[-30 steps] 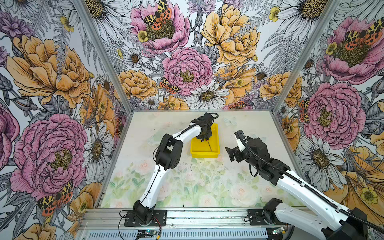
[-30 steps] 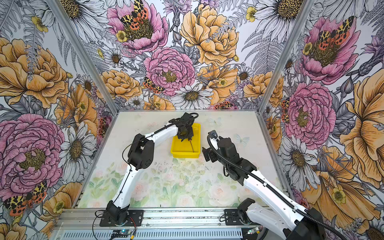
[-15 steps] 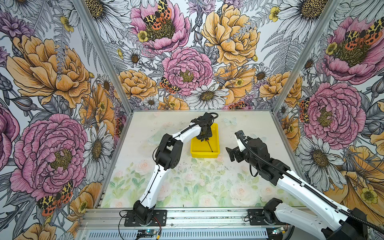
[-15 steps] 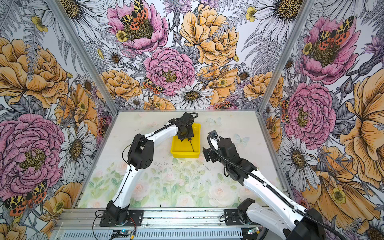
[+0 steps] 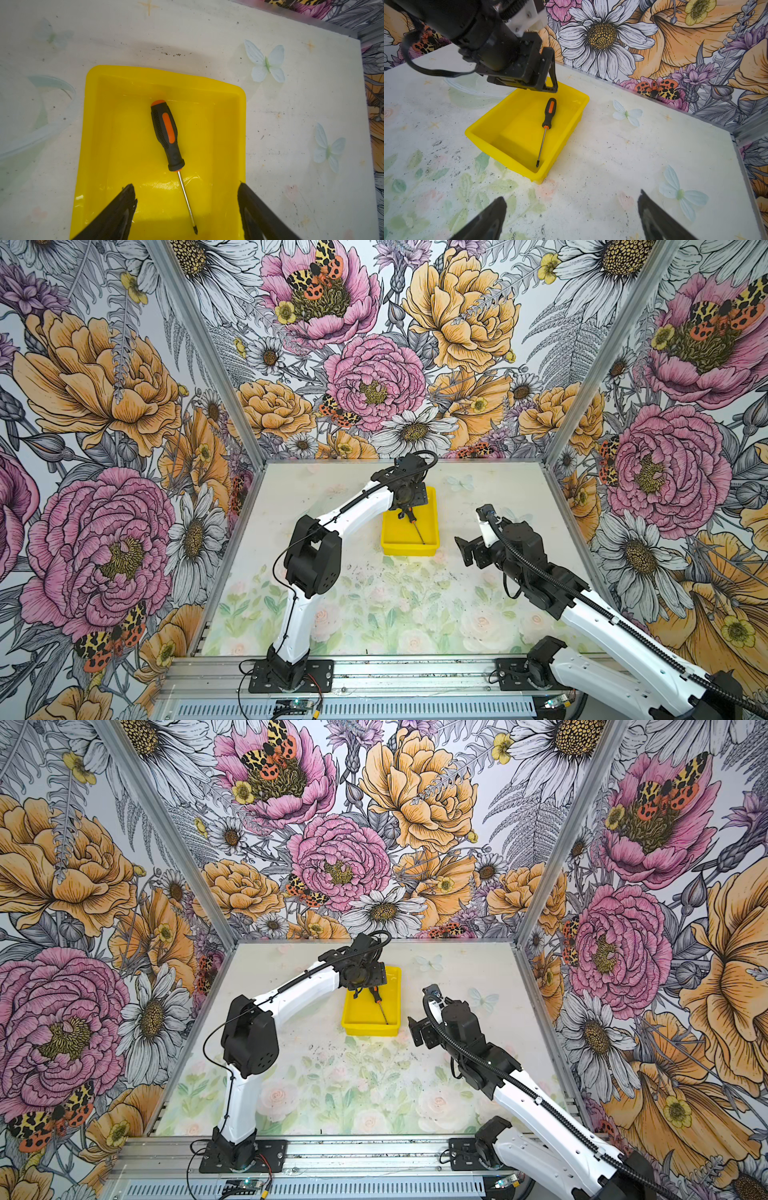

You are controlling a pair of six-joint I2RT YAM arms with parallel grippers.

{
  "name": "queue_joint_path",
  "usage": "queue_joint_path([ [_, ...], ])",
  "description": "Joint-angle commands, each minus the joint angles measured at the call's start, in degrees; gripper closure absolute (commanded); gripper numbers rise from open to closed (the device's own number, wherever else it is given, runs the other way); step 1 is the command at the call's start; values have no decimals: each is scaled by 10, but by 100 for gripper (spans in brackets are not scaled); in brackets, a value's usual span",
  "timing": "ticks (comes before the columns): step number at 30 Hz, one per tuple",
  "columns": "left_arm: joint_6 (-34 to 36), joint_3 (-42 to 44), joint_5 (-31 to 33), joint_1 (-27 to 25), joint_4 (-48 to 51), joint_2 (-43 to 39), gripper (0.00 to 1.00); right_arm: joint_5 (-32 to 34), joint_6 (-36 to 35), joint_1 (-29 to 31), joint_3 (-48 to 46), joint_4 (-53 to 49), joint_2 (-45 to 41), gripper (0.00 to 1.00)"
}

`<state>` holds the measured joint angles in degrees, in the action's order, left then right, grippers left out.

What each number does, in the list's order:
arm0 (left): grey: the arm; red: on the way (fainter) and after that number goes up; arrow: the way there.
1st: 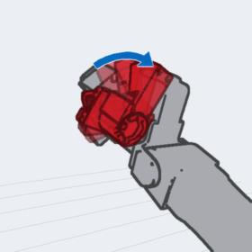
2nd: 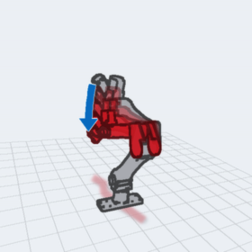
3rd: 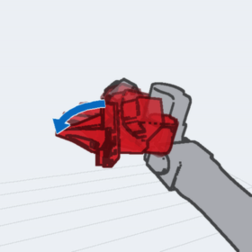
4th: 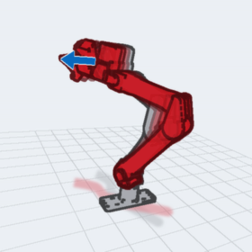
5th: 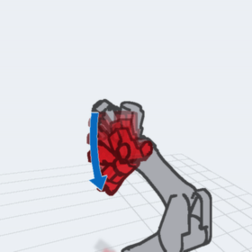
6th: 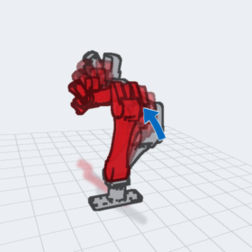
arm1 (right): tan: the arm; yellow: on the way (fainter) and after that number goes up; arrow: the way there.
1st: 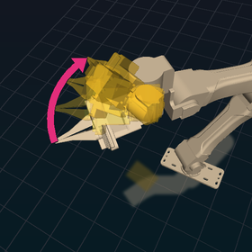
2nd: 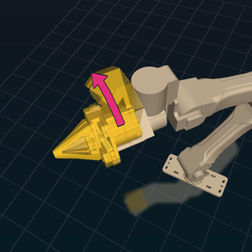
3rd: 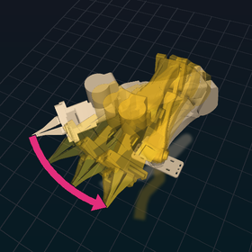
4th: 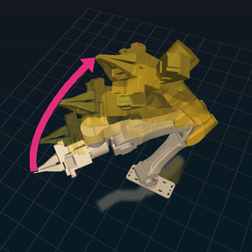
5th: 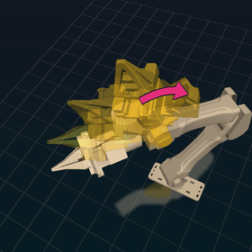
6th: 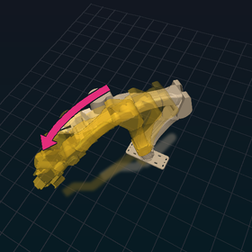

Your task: Put the screwdriver in the bin

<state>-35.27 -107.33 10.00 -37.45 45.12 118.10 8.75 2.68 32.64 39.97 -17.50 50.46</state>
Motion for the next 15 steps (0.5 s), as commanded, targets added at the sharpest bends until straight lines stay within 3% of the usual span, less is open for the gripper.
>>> queue_joint_path([
  [1, 48, 53, 62, -7, 11, -63, 17, 4, 25, -4, -5, 6, -9, 0],
  [3, 70, 97, 80, -6, 10, -104, 2, 10, 37, -6, -7, 8, -16, 1],
  [11, 166, 239, 65, 5, -27, -213, 1, 92, 93, -9, -5, 12, -13, 1],
  [15, 187, 344, 64, 23, -117, -300, 1, 125, 116, -11, 0, 13, 11, 1],
])
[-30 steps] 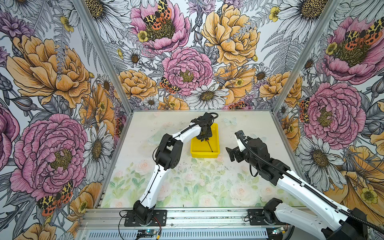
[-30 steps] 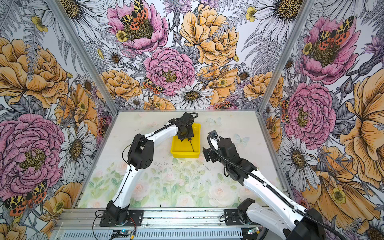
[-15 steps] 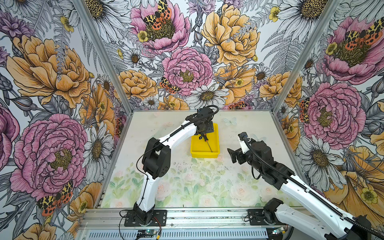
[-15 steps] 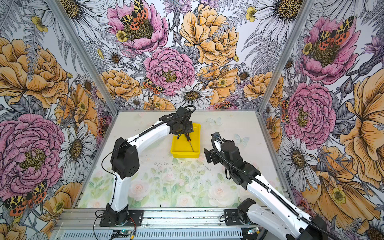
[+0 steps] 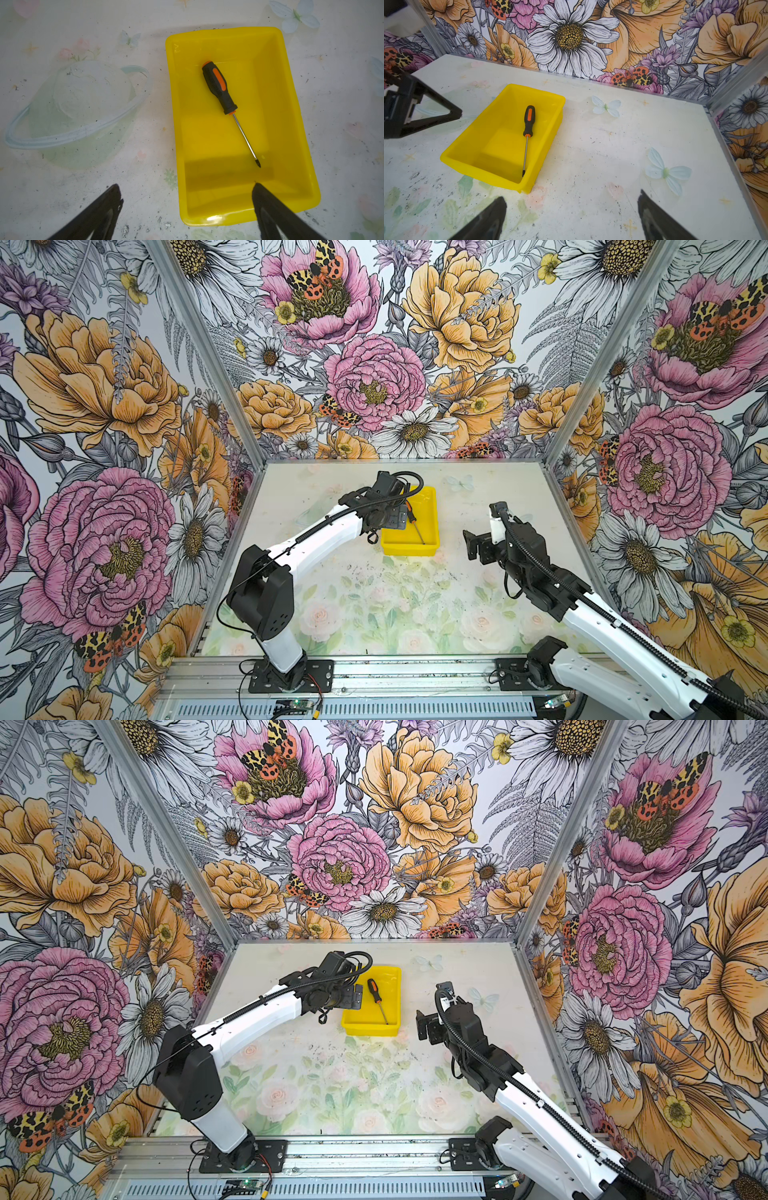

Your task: Put the screwdriver in the bin

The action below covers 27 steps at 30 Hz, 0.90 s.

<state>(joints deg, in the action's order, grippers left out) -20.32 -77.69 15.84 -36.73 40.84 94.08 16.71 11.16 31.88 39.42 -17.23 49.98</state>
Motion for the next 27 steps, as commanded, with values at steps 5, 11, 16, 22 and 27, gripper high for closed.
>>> queue_joint_path([
  [5, 39, 197, -7, 58, -193, -176, 1, 119, 92, -8, -5, 7, 22, 0],
  [11, 46, 344, -20, 139, -288, -290, 1, 250, 153, -19, -56, 12, -29, 1],
  [16, 35, 402, 5, 209, -293, -358, 1, 259, 104, -56, -100, 46, -40, 1],
  [22, 112, 491, 37, 264, -375, -418, 1, 202, 38, -133, -141, 130, -11, 1],
  [27, 133, 539, 13, 321, -414, -414, 1, 164, -4, -184, -168, 202, 20, 0],
])
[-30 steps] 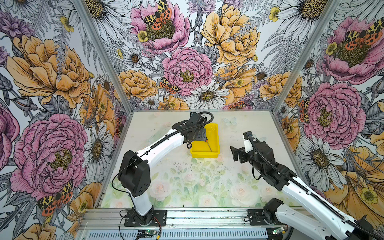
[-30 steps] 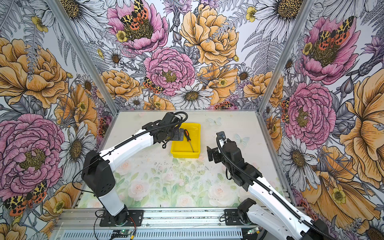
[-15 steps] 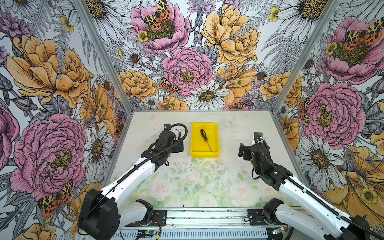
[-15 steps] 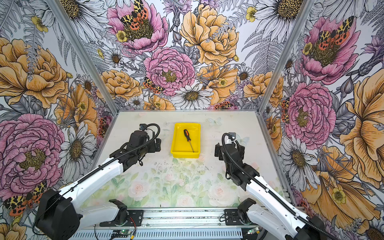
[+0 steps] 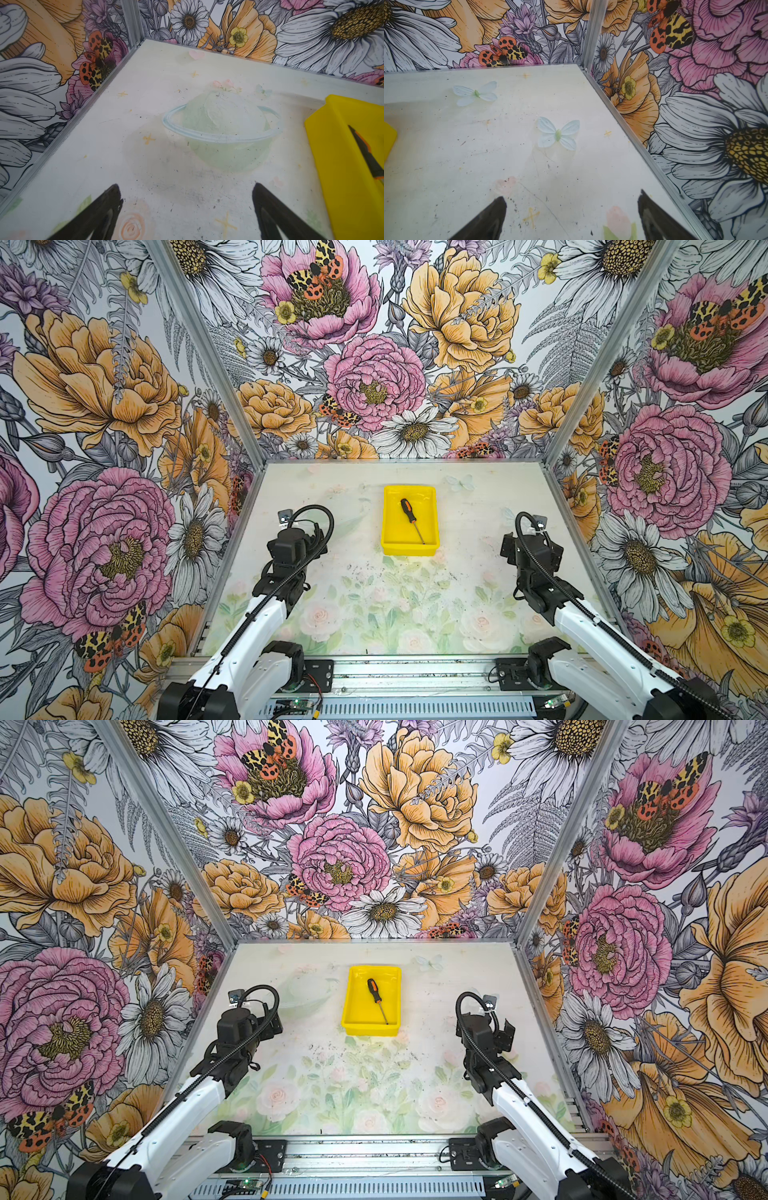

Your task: Put the screwdriver in the bin

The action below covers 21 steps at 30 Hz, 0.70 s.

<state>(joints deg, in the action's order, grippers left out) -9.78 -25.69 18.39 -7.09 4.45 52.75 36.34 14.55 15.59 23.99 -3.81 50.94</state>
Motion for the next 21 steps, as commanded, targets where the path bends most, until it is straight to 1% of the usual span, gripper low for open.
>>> queue_joint_path([
  [1, 22, 32, -19, 32, -64, -2, 1, -44, -38, -32, -19, 74, 15, 1],
  [4, 21, 86, -48, 44, -139, -5, 1, -74, -31, -60, -46, 97, 22, 0],
  [5, 21, 88, -51, 44, -143, -5, 1, -83, -30, -67, -58, 110, 21, 1],
  [8, 34, 78, -44, 47, -138, 11, 1, -116, -46, -82, -71, 145, 28, 1],
  [10, 45, 75, -48, 50, -152, 27, 1, -132, -57, -90, -70, 167, 44, 1],
  [12, 54, 72, -51, 53, -182, 50, 1, -154, -67, -103, -60, 190, 75, 1],
  [17, 66, 53, -59, 56, -255, 123, 1, -180, -71, -122, -32, 258, 157, 0],
  [21, 64, 24, -33, 57, -276, 177, 1, -198, -85, -126, -14, 296, 203, 0],
])
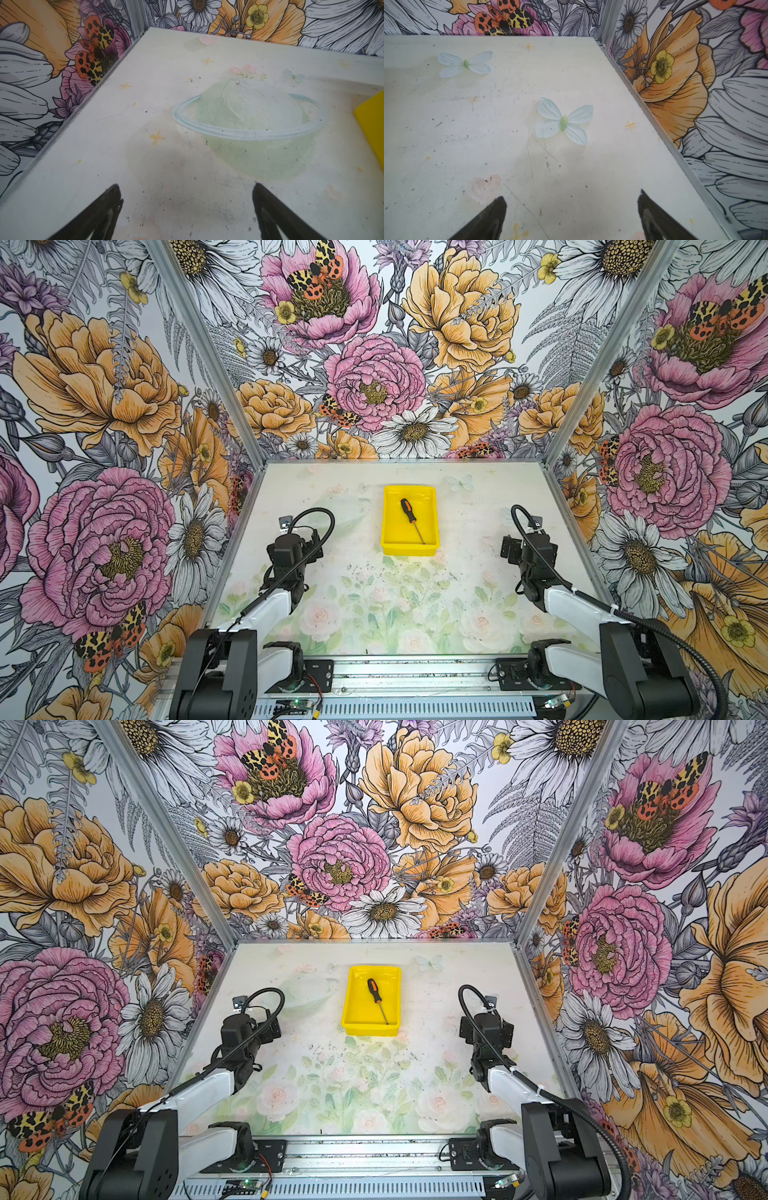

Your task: Put the screwdriver in the bin

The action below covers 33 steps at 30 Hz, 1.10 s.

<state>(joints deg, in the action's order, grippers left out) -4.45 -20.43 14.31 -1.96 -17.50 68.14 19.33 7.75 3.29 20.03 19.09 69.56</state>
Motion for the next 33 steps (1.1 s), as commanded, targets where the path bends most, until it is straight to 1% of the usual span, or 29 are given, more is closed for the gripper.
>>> queue_joint_path([
  [1, 11, -37, 12, 7, -60, 38, 1, -36, -22, -4, 28, 77, 26, 0],
  [6, 10, -42, -7, 20, -151, 86, 1, -49, -28, -11, 50, 104, 67, 1],
  [9, 1, -54, -7, 28, -185, 118, 1, -64, -26, -18, 67, 114, 93, 0],
  [11, 13, -68, -10, 29, -187, 136, 1, -70, -23, -21, 81, 116, 111, 0],
  [12, 16, -63, -12, 29, -208, 148, 1, -70, -21, -22, 86, 119, 119, 0],
  [13, 19, -52, -15, 30, -258, 169, 1, -69, -19, -24, 92, 124, 128, 0],
  [14, 30, -51, -19, 24, -269, 180, 1, -66, -21, -25, 96, 128, 135, 1],
  [15, 41, -49, -49, 20, -273, 182, 1, -59, -21, -25, 92, 149, 146, 0],
  [16, 43, -43, -54, 19, -284, 183, 1, -51, -17, -26, 86, 172, 155, 0],
  [17, 44, -29, -52, 18, -309, 187, 1, -47, -16, -28, 80, 192, 166, 0],
  [18, 44, -15, -57, 20, -347, 200, 1, -48, -13, -31, 84, 178, 165, 1],
  [19, 41, -11, -70, 25, -361, 206, 1, -51, -15, -32, 79, 191, 164, 0],
  [20, 41, -14, -67, 25, -343, 199, 1, -53, -11, -33, 78, 188, 162, 0],
  [22, 41, -13, -68, 24, -353, 204, 1, -63, -10, -36, 74, 197, 163, 0],
  [24, 42, -13, -67, 24, -354, 204, 1, -88, -10, -43, 66, 208, 163, 0],
  [27, 42, -13, -64, 22, -356, 205, 1, -125, -16, -50, 38, 264, 174, 1],
  [28, 42, -13, -63, 22, -356, 205, 1, -130, -26, -48, 31, 291, 185, 1],
  [33, 44, -13, -57, 20, -358, 205, 1, -127, -28, -44, 33, 288, 186, 0],
])
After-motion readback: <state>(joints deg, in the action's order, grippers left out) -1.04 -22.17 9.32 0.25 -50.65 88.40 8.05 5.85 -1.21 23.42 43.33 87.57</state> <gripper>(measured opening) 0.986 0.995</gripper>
